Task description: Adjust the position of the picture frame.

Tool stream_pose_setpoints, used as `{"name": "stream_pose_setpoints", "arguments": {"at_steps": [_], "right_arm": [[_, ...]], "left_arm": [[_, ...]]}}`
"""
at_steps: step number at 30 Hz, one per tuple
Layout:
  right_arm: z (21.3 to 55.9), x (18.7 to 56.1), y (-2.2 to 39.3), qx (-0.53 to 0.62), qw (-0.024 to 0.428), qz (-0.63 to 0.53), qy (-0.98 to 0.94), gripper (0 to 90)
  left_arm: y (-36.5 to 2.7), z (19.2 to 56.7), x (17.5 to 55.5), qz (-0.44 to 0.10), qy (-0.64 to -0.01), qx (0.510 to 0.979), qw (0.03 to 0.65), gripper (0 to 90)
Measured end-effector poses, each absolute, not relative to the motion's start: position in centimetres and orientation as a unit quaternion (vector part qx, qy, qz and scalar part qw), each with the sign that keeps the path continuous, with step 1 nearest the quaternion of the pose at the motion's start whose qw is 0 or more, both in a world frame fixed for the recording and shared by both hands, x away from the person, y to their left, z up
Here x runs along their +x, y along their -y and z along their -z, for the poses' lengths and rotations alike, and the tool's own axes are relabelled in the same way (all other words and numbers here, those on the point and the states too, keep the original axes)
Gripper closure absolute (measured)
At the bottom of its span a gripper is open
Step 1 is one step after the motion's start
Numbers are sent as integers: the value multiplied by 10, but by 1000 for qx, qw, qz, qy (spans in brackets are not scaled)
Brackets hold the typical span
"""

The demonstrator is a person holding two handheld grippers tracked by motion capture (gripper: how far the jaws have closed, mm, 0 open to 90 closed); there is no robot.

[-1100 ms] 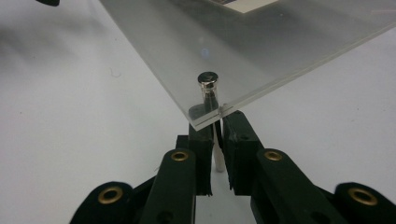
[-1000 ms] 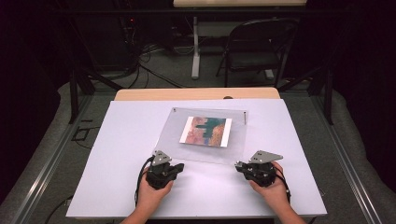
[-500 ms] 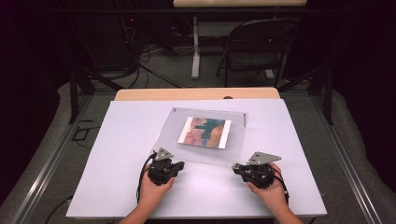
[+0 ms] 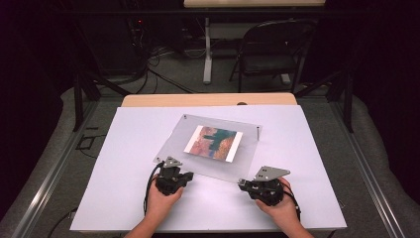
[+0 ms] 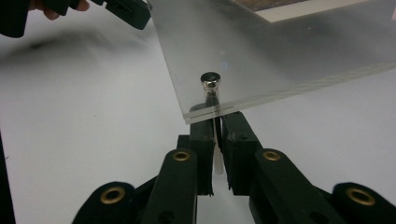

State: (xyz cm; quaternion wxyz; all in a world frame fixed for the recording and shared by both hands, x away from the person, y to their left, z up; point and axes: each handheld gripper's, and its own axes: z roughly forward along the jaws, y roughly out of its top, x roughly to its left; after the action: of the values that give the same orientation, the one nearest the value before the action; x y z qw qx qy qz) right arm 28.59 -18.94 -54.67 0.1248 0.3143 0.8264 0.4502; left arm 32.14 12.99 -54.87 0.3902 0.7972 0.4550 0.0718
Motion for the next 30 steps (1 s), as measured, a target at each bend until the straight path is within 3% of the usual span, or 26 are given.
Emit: {"name": "stream_pose_setpoints", "arguments": {"at_steps": [10, 30], "right_arm": [[544, 279, 173, 298, 132, -463, -824, 858], [546, 293, 120, 288, 114, -478, -822, 861]], "left_arm": [[-139, 543, 338, -47, -483, 784, 388, 900], [-157, 542, 376, -85, -522, 764, 370, 900]]}}
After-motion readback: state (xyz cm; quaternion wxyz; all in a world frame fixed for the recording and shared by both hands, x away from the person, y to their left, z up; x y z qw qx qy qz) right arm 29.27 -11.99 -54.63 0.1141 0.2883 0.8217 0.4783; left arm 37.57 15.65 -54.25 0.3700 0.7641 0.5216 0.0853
